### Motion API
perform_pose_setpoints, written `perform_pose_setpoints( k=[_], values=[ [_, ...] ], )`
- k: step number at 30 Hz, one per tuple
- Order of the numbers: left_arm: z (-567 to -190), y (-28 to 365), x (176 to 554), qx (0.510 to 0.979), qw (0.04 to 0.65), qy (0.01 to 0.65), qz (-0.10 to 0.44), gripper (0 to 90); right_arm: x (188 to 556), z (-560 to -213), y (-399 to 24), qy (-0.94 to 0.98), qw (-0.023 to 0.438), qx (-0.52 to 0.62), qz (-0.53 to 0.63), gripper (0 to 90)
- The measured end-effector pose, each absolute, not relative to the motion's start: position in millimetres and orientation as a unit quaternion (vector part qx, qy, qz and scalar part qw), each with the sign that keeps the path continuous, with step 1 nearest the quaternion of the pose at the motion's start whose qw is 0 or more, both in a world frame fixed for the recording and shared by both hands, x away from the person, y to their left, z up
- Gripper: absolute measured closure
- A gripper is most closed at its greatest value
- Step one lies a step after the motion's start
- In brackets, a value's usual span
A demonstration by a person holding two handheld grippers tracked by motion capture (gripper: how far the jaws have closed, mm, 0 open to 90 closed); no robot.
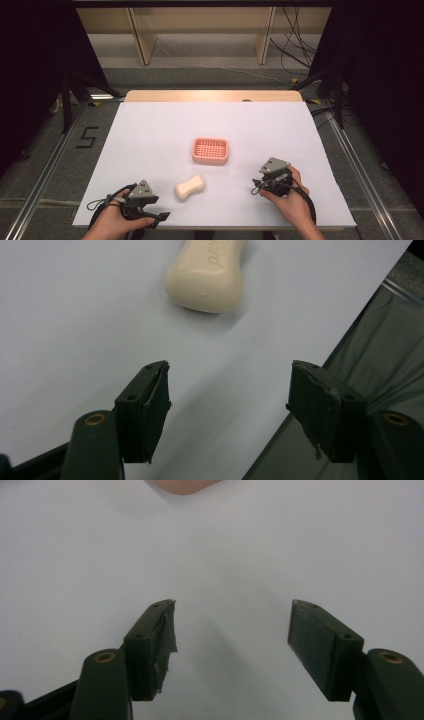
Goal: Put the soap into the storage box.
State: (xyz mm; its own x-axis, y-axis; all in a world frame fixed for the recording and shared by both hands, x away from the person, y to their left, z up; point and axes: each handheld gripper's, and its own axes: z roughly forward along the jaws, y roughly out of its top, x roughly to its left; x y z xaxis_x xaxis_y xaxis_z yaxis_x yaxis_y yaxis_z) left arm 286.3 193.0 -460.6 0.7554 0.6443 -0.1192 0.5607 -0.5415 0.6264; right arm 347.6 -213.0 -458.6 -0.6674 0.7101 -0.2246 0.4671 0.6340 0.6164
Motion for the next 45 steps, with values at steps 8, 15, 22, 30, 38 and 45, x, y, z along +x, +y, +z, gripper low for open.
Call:
perform_pose_setpoints(
  k=[8,15,22,30,38,45],
  values=[
    [-444,178,308,0.888,0.296,0.346,0.058,37.3,347,-459,-213,0.872,0.231,0.338,0.267,36.1],
    [-429,164,329,0.897,0.258,0.357,0.044,39.0,348,-460,-213,0.874,0.225,0.337,0.268,36.1],
    [-427,153,342,0.907,0.216,0.360,0.024,35.6,349,-461,-213,0.872,0.227,0.342,0.268,36.1],
    [-432,147,351,0.930,0.173,0.323,0.008,32.9,350,-462,-212,0.875,0.223,0.338,0.266,35.7],
    [-427,132,362,0.937,0.165,0.307,0.011,32.6,350,-462,-212,0.874,0.226,0.339,0.265,35.5],
    [-427,117,371,0.949,0.146,0.278,0.012,32.4,350,-464,-213,0.875,0.225,0.338,0.263,35.4]
  ],
)
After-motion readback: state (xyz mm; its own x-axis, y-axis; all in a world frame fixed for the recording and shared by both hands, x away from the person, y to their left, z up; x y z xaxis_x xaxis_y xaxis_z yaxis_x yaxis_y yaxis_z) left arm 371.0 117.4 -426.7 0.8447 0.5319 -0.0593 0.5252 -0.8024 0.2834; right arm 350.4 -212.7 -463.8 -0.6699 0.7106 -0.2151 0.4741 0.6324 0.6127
